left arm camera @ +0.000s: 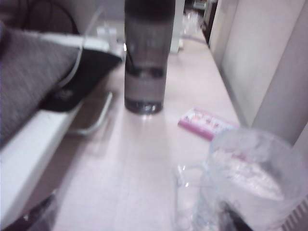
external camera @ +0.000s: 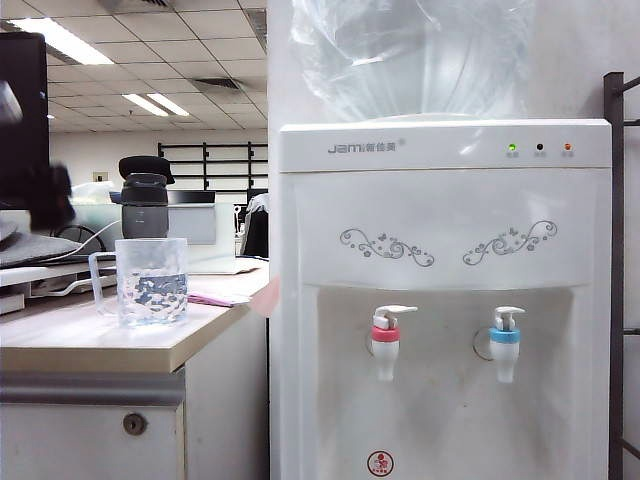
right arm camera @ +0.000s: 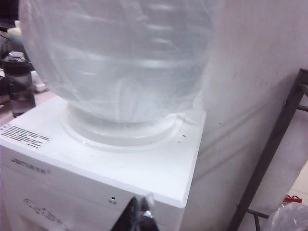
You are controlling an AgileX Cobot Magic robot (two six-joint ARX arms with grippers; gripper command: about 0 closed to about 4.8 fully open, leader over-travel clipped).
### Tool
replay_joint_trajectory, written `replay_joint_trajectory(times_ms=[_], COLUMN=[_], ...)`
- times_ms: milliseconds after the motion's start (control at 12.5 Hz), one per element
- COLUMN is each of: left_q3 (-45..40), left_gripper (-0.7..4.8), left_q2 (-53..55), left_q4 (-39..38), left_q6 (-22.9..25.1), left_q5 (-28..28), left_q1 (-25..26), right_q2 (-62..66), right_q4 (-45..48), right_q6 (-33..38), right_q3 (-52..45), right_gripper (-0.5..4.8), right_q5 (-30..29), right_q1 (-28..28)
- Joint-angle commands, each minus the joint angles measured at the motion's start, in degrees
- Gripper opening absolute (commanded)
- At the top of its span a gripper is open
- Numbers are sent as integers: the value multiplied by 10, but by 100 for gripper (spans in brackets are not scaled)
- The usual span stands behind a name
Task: Pick up the plastic mug from the left desk, go to the hot water outlet of the water dispenser, press the vertical switch to get some water, then put the mug back on the desk.
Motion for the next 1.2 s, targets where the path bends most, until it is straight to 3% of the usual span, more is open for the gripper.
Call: replay_joint_trajectory(times_ms=[80,160,240,320,400,560,640,1040,1200], left_q3=[-17,-17,-17,-17,-18,-53,-83,-229,-232], left_gripper=[435,435,435,435,435,435,435,435,435], left_q2=[-134,-351,-442,-521,-745,-834,-874,-887,-887], left_q4=[-88,-256,-330,-396,-648,-670,-666,-541,-592], left_q6=[4,4,4,4,4,4,4,4,3], left_q5=[-2,-2,-2,-2,-2,-2,-2,-1,1], left_q1=[-1,-1,-1,-1,0,0,0,0,0], right_q2=[-51,-165,-208,-233,-243,-241,-241,-244,-244], right_q4=[-30,-148,-188,-185,-30,112,140,126,126], right_q6=[18,61,62,62,63,62,63,63,63], right_q3=[3,3,0,-14,-171,-295,-353,-407,-407], right_gripper=[-5,-5,-5,-5,-5,-5,-5,-5,-5], right_q5=[-3,-30,-42,-42,-120,-118,-118,-119,-127], right_q1=[1,1,0,0,0,0,0,0,-22])
